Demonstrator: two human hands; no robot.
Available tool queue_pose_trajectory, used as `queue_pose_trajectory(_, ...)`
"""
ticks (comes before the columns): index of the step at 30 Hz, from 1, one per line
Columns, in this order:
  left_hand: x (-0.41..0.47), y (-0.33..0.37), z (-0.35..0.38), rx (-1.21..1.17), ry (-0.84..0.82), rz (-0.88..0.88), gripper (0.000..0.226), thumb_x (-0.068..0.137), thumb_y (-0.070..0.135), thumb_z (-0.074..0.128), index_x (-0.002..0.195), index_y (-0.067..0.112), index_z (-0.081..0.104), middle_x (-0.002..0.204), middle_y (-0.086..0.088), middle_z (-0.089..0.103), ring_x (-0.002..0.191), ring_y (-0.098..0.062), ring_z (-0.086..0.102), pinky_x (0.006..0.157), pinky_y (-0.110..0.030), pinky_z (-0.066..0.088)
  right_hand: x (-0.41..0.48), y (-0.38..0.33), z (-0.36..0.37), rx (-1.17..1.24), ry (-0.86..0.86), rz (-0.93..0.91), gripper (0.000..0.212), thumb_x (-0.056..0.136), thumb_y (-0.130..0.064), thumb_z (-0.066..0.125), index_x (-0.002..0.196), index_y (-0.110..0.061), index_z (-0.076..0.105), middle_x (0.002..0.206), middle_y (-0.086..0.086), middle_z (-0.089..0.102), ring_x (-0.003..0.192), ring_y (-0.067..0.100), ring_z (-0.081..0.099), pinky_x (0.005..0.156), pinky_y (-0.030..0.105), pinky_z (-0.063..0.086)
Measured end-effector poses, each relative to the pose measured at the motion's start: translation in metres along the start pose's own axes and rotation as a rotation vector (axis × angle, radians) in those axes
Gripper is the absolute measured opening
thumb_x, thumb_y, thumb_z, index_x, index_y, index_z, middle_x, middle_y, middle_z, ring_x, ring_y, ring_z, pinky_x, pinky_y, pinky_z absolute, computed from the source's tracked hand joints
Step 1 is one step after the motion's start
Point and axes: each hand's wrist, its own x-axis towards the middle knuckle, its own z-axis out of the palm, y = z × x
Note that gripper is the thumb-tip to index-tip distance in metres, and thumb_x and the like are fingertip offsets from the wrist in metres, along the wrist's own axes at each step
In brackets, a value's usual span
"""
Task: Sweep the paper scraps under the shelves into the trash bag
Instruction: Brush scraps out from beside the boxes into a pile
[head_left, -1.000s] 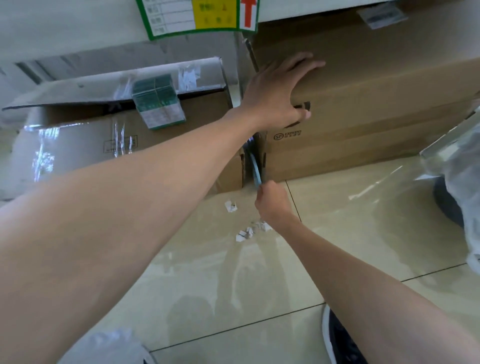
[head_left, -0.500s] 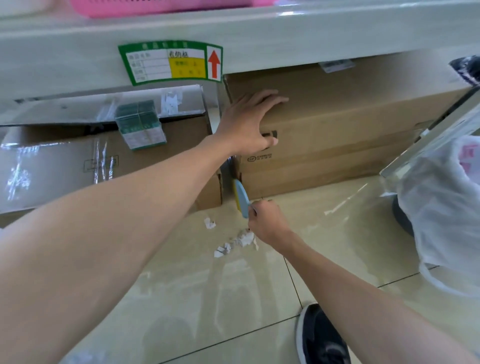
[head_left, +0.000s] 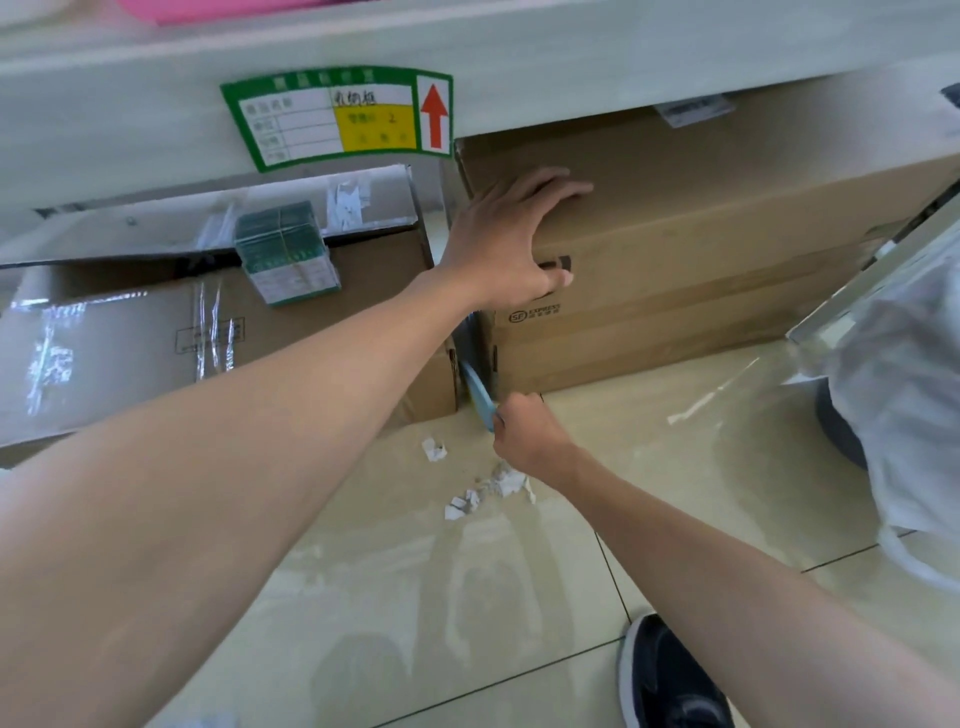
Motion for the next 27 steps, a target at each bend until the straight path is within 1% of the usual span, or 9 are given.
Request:
queue_pose_trajectory(4,-0.001,0.002,-0.001,-0.002,-0.010,-0.021,0.080,0.071,0.053,0.072,0.143,0.043,0.038,0.151,0.014,0.035,0.136,-0.017,0.036,0.103,-0.034,0.029,-0.030,0.014,-0.011,0.008,-0.035,0.004,0.019,0.087,-0.012,0.051,0.071,-0.004,0.048,0.075,0.011,0.046,0.066,0.029,0.045,0.058,0.028,0.036)
queue_pose_trajectory(8,-0.002,0.004,-0.003,-0.012,-0.031,-0.028,0.081,0.073,0.052,0.072,0.144,0.043,0.036,0.152,0.014,0.032,0.138,-0.018,0.034,0.108,-0.042,0.031,-0.051,0.015,-0.030,0.149,0.047,-0.011,0.030,0.086,-0.008,0.047,0.058,0.005,0.046,0.056,0.014,0.041,0.058,0.042,0.054,0.049,0.038,0.047)
queue_pose_trajectory(10,-0.003,0.004,-0.002,-0.014,-0.032,-0.029,0.080,0.073,0.052,0.072,0.144,0.043,0.036,0.153,0.013,0.032,0.138,-0.019,0.034,0.107,-0.043,0.031,-0.057,0.013,-0.032,0.223,0.038,-0.013,0.032,0.084,-0.008,0.051,0.055,0.005,0.048,0.048,0.009,0.037,0.059,0.043,0.061,0.040,0.029,0.039)
queue_pose_trajectory(12,-0.003,0.003,-0.001,-0.014,-0.028,-0.028,0.080,0.073,0.053,0.072,0.144,0.043,0.037,0.153,0.013,0.033,0.138,-0.019,0.035,0.108,-0.042,0.031,-0.057,0.008,-0.025,0.332,-0.022,-0.001,0.035,0.085,-0.006,0.053,0.050,-0.003,0.051,0.044,0.001,0.042,0.048,0.036,0.063,0.037,0.024,0.039)
queue_pose_trajectory(16,-0.002,0.001,0.000,-0.002,-0.008,-0.015,0.079,0.072,0.053,0.070,0.144,0.042,0.038,0.151,0.014,0.035,0.137,-0.017,0.036,0.107,-0.038,0.030,-0.044,-0.011,0.009,0.536,-0.152,0.028,0.037,0.088,-0.006,0.056,0.052,-0.002,0.047,0.047,0.004,0.041,0.033,0.019,0.052,0.040,0.032,0.053)
queue_pose_trajectory(19,-0.002,0.000,0.002,0.012,0.012,-0.004,0.079,0.072,0.055,0.069,0.143,0.042,0.039,0.150,0.014,0.037,0.135,-0.016,0.038,0.104,-0.034,0.028,-0.034,-0.027,0.035,0.614,-0.201,0.069,0.034,0.089,-0.006,0.055,0.055,-0.003,0.047,0.052,0.006,0.043,0.041,0.029,0.062,0.047,0.042,0.057)
queue_pose_trajectory(21,-0.002,0.000,0.002,0.016,0.014,-0.004,0.078,0.072,0.056,0.067,0.143,0.042,0.039,0.150,0.014,0.037,0.135,-0.015,0.039,0.103,-0.032,0.026,-0.028,-0.034,0.047,0.617,-0.203,0.103,0.030,0.088,-0.007,0.055,0.059,-0.001,0.054,0.060,0.010,0.051,0.053,0.040,0.066,0.047,0.040,0.057)
queue_pose_trajectory(24,-0.001,0.001,0.002,0.022,0.008,-0.011,0.079,0.072,0.057,0.067,0.144,0.043,0.039,0.150,0.015,0.037,0.135,-0.015,0.039,0.102,-0.030,0.026,-0.022,-0.030,0.054,0.598,-0.211,0.140,0.020,0.084,-0.007,0.054,0.069,0.005,0.060,0.060,0.016,0.058,0.051,0.037,0.067,0.043,0.032,0.055)
queue_pose_trajectory(27,0.000,0.001,0.004,0.024,0.024,-0.027,0.079,0.071,0.058,0.068,0.143,0.044,0.039,0.150,0.017,0.037,0.136,-0.014,0.037,0.104,-0.030,0.025,-0.021,-0.011,0.053,0.553,-0.192,0.164,0.020,0.079,-0.010,0.057,0.061,0.000,0.058,0.059,0.017,0.062,0.041,0.028,0.063,0.045,0.038,0.058)
